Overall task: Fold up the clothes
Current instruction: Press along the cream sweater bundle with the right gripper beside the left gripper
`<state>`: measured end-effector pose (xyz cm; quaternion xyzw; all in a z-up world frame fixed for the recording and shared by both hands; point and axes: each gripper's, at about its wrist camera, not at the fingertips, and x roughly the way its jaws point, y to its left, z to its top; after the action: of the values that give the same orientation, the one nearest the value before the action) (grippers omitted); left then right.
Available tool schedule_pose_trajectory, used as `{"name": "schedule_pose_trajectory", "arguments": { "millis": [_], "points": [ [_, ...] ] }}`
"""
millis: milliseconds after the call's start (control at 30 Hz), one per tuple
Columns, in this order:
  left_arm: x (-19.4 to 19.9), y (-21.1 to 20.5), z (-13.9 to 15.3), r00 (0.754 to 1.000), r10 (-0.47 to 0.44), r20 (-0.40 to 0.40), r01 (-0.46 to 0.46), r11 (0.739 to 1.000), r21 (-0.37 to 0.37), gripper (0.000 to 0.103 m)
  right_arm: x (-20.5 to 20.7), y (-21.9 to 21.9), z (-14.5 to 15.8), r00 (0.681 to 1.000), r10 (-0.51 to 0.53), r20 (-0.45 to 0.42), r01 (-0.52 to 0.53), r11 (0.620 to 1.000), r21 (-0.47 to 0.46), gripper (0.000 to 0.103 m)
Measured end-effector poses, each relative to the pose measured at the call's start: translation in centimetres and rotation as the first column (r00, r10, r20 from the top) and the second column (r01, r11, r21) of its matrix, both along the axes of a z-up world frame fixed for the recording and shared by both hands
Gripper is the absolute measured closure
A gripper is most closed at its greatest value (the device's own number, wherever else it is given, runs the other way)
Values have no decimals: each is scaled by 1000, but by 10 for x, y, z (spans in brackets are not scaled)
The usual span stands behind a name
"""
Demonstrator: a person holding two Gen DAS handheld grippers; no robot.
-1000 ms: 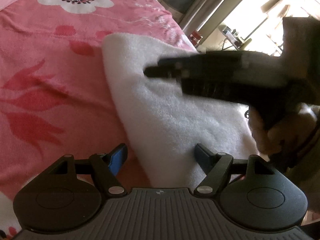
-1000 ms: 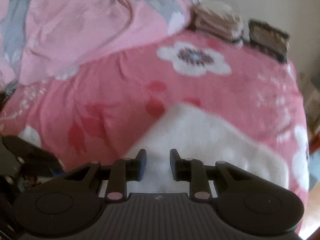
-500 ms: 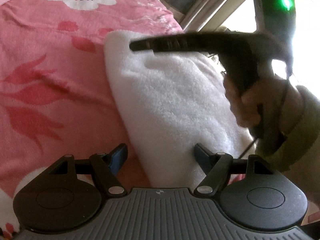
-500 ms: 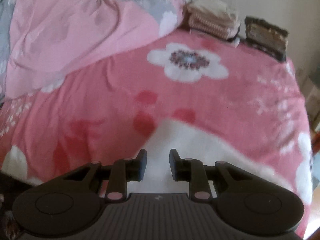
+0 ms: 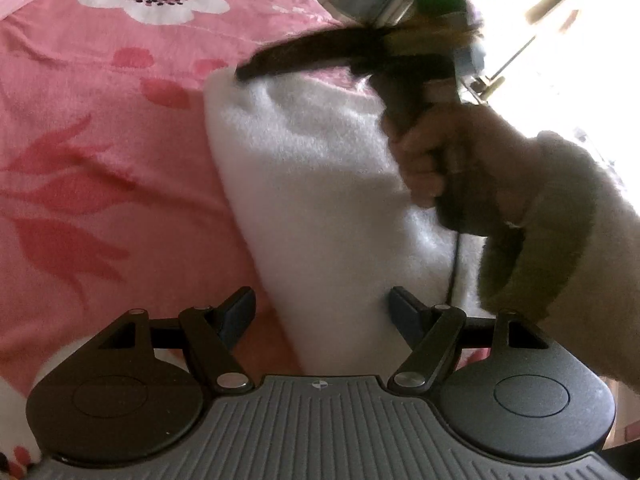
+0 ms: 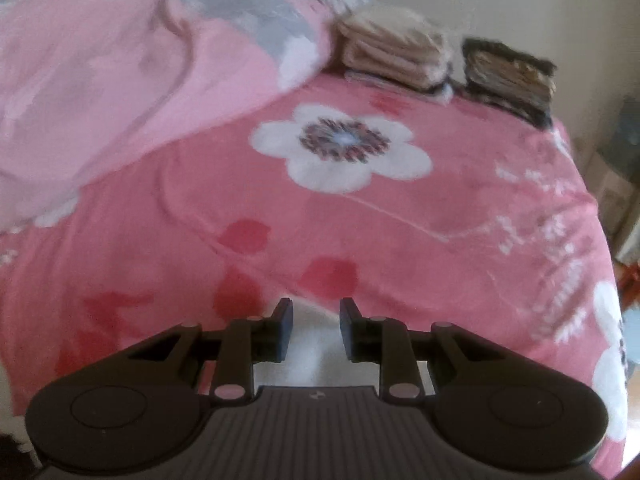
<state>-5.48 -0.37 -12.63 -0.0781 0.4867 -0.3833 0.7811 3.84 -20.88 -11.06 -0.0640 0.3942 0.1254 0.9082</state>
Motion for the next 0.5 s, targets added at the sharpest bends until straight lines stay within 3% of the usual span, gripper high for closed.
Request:
{"name": "schedule_pose_trajectory", "arguments": {
  "millis": [133, 367, 433, 500],
  "points": [
    [-1, -2, 1, 1000, -2, 8, 2, 1000, 5, 28, 6, -5, -3, 999, -33, -19, 34, 999, 18, 76],
    [-3, 0, 0, 1000, -2, 0, 2, 1000, -6, 28, -47, -52, 45, 990, -135, 34, 128, 978, 167, 76],
    [-2, 1, 0, 1000, -1, -5, 1, 1000, -10, 28, -62, -60, 54, 989, -143, 45, 135, 979, 155, 76],
    [-1, 0, -2, 1000, -1, -4, 1, 1000, -11, 28, -67, -64, 46, 987, -157, 39, 153, 984, 86, 76]
  ]
}}
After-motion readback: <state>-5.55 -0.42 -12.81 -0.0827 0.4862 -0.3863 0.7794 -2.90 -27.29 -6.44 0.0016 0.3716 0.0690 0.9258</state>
